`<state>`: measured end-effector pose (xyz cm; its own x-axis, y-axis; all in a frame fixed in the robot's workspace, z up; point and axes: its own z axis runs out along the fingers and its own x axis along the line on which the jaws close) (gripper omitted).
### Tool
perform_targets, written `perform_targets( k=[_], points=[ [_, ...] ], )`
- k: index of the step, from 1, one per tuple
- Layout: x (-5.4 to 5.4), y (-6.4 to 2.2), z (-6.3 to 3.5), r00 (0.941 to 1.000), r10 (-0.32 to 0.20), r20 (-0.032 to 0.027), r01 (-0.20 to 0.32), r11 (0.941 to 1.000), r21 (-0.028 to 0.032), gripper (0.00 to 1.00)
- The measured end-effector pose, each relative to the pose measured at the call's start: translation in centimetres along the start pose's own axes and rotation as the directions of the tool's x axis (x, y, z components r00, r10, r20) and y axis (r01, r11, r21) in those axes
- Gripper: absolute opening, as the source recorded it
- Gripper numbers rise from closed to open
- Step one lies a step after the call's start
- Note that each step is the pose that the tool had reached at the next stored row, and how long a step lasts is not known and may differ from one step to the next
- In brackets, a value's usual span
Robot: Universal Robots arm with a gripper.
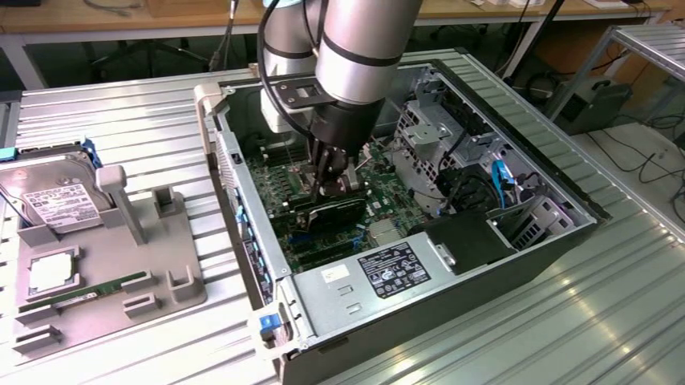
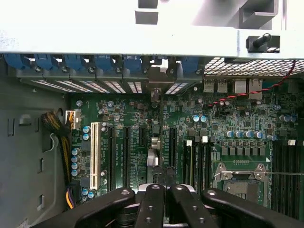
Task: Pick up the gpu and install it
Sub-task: 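Press down on the gpu until it lock into place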
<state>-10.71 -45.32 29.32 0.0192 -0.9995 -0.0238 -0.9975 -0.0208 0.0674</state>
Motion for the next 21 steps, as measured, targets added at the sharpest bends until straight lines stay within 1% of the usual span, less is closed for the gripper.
perform_targets(
  k=[4,5,6,12,14,17,20,21],
  points=[
    [0.0,0.01,0.00,1.0000,0.000,0.0000,0.000,1.0000,0.0004,0.11],
    [0.0,0.04,0.02,1.0000,0.000,-0.0004,0.000,1.0000,0.0020,0.11],
    [-0.1,0.09,0.12,1.0000,0.000,-0.0003,0.000,1.0000,0.0052,0.11],
    [-0.1,0.56,1.06,1.0000,0.000,-0.0006,0.000,0.9999,0.0131,0.11],
    [-0.1,0.66,1.65,1.0000,0.000,-0.0006,0.000,0.9999,0.0141,0.11],
    [-0.1,0.74,2.47,1.0000,0.000,-0.0023,0.000,0.9999,0.0130,0.11],
    [0.0,0.75,2.71,1.0000,0.000,-0.0016,0.000,0.9999,0.0137,0.11],
    [-0.1,0.75,2.45,1.0000,0.000,-0.0009,0.000,0.9999,0.0140,0.11]
  ],
)
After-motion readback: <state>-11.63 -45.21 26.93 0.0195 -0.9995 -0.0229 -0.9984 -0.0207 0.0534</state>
